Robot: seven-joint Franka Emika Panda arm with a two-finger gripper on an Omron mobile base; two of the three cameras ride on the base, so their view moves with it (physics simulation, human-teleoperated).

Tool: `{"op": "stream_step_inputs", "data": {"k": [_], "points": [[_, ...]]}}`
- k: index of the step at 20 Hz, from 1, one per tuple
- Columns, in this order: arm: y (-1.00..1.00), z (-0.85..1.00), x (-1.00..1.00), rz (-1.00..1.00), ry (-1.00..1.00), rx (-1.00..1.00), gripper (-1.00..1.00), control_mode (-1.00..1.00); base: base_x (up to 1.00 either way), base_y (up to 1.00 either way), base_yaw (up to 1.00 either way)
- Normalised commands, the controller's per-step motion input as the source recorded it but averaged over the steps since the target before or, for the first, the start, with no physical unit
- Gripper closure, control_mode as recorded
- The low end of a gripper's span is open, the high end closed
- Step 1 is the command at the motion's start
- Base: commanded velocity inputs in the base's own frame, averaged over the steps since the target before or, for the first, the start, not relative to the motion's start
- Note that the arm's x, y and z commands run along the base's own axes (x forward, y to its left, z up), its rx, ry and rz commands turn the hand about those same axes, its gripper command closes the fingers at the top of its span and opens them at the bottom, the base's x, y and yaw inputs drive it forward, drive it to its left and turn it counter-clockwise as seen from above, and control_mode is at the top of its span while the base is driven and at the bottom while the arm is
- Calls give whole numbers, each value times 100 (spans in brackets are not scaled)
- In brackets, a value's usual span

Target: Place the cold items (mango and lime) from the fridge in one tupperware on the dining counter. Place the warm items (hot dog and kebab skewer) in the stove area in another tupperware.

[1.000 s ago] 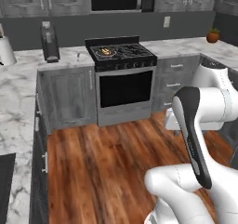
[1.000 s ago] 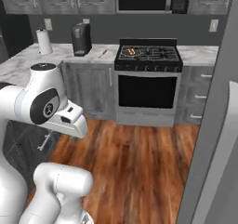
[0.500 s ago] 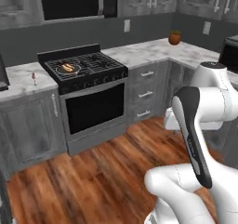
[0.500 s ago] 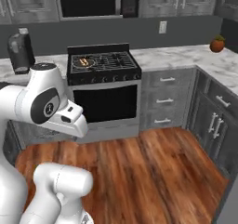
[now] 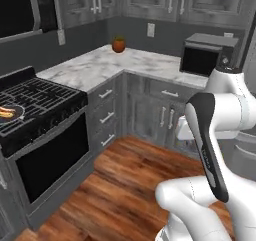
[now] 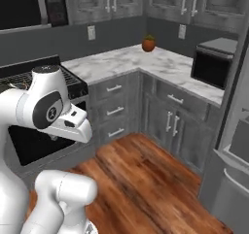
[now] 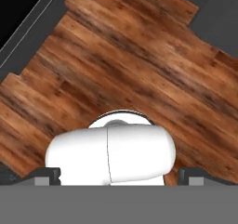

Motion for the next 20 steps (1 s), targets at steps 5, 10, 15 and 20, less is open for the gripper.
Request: {"op": "stream_step_inputs", "data": {"k": [5,10,15,20], "points": [[0,0,0,0,0,0,-100,100,65,37,-79],[0,0,0,0,0,0,-100,100,26,15,-89],[0,0,0,0,0,0,-100,100,34,14,-83],[0,0,0,0,0,0,-100,100,88,31,-54]]}}
